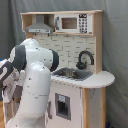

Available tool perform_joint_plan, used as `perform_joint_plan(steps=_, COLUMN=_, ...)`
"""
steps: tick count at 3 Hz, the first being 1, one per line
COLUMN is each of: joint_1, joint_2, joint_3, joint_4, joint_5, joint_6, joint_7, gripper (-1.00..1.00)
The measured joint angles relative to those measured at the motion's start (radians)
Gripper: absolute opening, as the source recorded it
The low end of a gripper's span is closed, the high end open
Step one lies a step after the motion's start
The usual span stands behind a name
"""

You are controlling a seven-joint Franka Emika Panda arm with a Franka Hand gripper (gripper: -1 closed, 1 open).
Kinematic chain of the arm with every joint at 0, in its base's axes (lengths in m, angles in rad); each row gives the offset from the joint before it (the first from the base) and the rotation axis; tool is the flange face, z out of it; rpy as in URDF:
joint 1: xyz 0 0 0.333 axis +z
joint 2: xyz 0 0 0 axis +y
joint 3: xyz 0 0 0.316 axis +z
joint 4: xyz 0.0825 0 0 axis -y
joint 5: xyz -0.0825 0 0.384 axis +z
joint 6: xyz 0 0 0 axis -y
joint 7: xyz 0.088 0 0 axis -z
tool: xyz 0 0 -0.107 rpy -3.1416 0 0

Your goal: Play with the kitchen

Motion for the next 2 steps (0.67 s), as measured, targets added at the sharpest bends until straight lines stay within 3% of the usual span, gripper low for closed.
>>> perform_joint_plan(steps=2, joint_1=0.022, joint_2=0.039, joint_3=0.039, joint_4=0.01, joint_5=0.001, joint_6=0.006, joint_7=0.194, gripper=-1.0)
